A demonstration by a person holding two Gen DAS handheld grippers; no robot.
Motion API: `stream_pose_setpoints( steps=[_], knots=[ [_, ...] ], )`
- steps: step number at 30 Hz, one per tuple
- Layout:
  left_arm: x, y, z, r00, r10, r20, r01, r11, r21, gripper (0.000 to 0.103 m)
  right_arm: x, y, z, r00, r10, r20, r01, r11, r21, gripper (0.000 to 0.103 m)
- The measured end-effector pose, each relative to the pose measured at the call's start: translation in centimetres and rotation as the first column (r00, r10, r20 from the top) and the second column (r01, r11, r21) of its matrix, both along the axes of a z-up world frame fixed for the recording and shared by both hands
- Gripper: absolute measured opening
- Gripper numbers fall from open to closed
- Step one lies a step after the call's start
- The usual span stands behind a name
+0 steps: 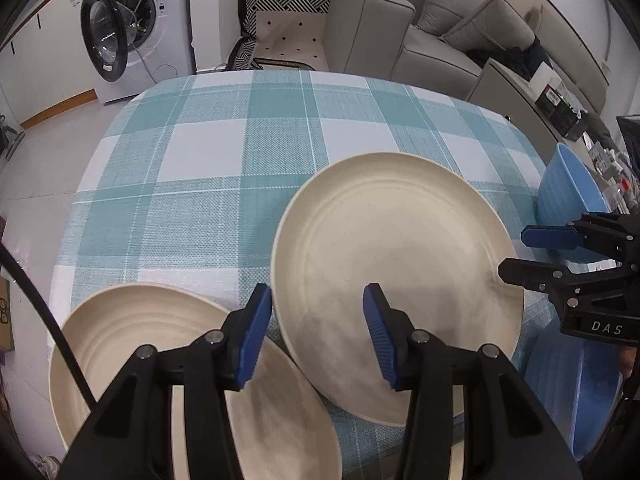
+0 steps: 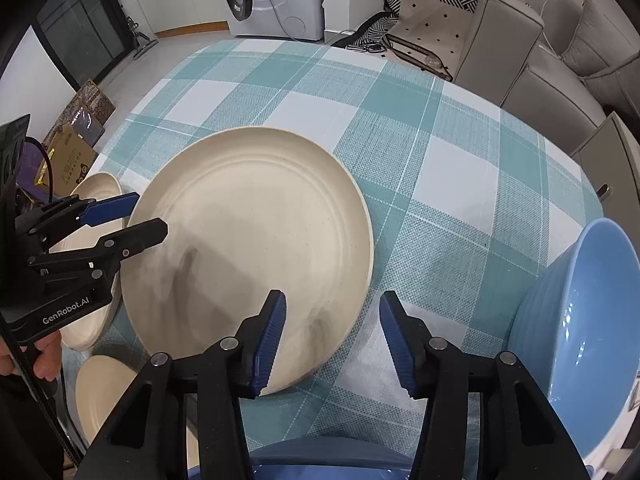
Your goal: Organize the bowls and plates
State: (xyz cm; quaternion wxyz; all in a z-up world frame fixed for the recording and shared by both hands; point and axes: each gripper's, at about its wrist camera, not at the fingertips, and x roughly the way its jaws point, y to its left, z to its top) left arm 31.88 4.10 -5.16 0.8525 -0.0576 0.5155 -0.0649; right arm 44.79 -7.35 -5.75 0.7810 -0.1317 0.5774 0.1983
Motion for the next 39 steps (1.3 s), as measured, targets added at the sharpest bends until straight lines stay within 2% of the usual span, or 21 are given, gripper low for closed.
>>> stream_pose_setpoints(
  steps=[16, 20, 27, 34, 39],
  knots=[
    [0.3, -1.0, -0.8, 0.999, -0.037, -0.020, 0.037, 0.999, 0.015, 0.046, 0.5, -0.8, -1.8, 0.999, -0.023, -0.033, 0.023, 1.000, -0.004, 0.046],
    [0.4, -1.5, -1.0, 0.998, -0.055, -0.040, 0.056, 0.998, 0.025, 0.046, 0.6, -1.0, -2.1, 0.999, -0.025, -0.047, 0.026, 1.000, 0.005, 0.038],
    [0.7, -2.1, -1.7, 0.997, -0.061, -0.049, 0.061, 0.998, 0.008, 0.046, 0.9, -1.4, -2.5, 0.998, -0.043, -0.041, 0.043, 0.999, -0.002, 0.034],
    [0.4, -2.5, -1.8, 0.995, -0.082, -0.059, 0.084, 0.996, 0.032, 0.046, 1.1, -1.8, -3.1, 0.997, -0.047, -0.056, 0.047, 0.999, -0.010, 0.027],
    [0.2, -2.5, -1.7, 0.997, -0.061, -0.054, 0.064, 0.997, 0.050, 0.036, 1.0, -1.8, -3.0, 0.998, -0.050, -0.043, 0.049, 0.999, -0.018, 0.026]
  ],
)
